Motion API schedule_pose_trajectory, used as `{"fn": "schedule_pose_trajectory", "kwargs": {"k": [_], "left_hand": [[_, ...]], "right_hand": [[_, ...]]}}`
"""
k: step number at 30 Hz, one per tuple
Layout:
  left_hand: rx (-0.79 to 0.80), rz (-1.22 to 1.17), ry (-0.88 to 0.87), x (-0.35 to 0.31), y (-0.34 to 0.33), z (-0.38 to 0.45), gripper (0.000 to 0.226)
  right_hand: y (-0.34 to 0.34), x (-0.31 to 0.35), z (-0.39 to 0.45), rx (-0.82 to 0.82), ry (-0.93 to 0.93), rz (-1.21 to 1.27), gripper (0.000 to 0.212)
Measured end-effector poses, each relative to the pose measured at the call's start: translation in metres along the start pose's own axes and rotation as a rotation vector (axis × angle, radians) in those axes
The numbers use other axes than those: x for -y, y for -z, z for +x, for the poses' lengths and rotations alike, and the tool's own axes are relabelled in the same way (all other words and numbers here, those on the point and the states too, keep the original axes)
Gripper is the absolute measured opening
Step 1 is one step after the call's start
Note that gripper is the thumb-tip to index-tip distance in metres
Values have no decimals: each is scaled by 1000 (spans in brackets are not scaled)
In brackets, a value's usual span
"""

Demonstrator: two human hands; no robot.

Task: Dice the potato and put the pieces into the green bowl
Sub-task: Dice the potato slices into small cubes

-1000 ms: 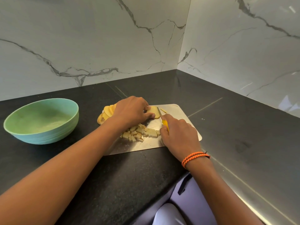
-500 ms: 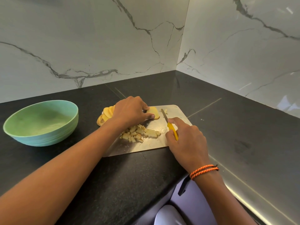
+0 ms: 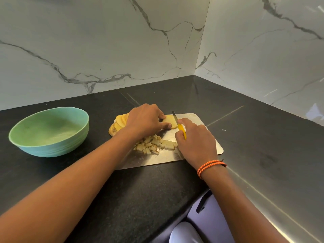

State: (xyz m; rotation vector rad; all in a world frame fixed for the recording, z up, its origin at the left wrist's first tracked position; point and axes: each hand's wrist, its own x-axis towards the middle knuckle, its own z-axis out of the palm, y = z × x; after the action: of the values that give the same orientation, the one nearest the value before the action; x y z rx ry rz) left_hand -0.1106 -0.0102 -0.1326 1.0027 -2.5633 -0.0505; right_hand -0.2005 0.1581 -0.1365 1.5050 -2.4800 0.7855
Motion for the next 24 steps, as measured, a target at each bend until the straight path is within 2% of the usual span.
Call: {"fn": "schedule_pose_trajectory", "kwargs": {"k": [8,15,24], "left_hand": [[8,27,-8,-1,1,0,57],[21,14,7,-1,1,0,56],[11,25,13,-1,2,-2,59]], "right_hand": [[2,-2,-2,89,7,4,41],[12,-9,-28,82,20,-53,40],[17,-13,-36,57,-16,20,45]]}}
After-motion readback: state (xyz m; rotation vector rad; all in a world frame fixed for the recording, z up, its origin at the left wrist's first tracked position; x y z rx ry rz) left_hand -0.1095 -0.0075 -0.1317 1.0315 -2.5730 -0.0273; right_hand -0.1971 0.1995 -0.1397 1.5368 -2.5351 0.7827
